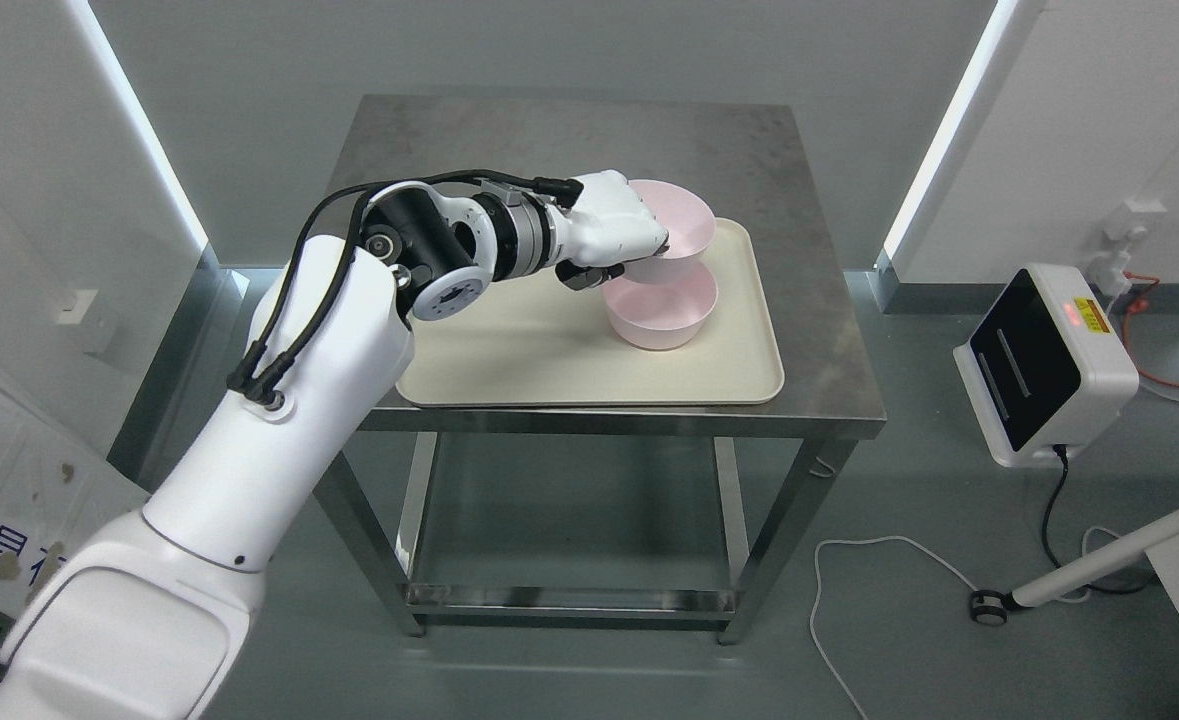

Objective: Stack pink IKEA bowls on left shelf middle

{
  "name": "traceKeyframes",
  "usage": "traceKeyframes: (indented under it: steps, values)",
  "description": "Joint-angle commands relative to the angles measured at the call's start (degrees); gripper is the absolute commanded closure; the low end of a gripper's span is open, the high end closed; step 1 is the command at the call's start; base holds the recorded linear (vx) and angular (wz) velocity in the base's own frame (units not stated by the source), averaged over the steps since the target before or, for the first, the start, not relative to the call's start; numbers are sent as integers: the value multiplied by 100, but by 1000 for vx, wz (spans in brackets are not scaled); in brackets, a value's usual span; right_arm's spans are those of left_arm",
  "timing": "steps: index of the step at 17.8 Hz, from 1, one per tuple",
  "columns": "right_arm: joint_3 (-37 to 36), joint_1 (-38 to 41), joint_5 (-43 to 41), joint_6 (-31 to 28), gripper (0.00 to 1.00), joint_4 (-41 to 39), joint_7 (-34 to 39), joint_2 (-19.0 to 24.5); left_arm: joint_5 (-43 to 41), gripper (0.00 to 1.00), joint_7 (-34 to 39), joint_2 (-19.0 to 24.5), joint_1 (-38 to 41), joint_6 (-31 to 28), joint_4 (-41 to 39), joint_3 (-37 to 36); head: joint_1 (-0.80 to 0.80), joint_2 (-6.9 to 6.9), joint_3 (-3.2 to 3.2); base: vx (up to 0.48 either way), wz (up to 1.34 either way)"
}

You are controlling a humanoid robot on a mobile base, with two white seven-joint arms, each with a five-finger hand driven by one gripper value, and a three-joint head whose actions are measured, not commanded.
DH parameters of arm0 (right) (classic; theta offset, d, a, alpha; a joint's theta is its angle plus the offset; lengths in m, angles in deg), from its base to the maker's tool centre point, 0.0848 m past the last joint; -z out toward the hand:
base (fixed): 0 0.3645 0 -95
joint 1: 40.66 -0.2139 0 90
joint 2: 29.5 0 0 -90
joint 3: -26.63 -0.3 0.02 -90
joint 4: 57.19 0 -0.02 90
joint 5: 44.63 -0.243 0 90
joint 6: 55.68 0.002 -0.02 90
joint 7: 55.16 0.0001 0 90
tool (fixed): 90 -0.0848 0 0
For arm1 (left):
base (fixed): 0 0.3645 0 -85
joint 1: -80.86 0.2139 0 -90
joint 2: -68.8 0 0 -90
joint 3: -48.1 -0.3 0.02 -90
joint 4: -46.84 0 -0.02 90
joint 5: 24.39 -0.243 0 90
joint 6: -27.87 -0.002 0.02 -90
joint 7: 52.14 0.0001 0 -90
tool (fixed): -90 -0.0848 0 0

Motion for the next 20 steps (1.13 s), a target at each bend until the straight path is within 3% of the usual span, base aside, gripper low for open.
traceKeyframes:
  steps: [1, 11, 15, 17, 18, 20]
  values:
    - [-62, 9, 0, -3, 0, -193, 2, -100, 149, 25, -17, 90, 2, 40, -480, 55, 0, 0, 0, 0, 0]
    - [-62, 9, 0, -3, 0, -193, 2, -100, 106, 19, 54, 90, 178, 40, -481, -25, 0, 0, 0, 0, 0]
    - [-62, 9, 0, -3, 0, -193, 2, -100, 97, 2, 71, 81, 205, -22, -481, 36, 0, 0, 0, 0, 0]
    - [-62, 9, 0, -3, 0, -193, 2, -100, 88, 3, 63, 81, 205, -22, -472, 63, 0, 0, 0, 0, 0]
    - [-62, 0, 0, -3, 0, -193, 2, -100, 105, 14, -7, 99, 196, -13, -472, 54, 0, 0, 0, 0, 0]
    - [-62, 9, 0, -3, 0, -193, 2, -100, 228, 59, -392, 152, 196, 49, -472, 46, 0, 0, 0, 0, 0]
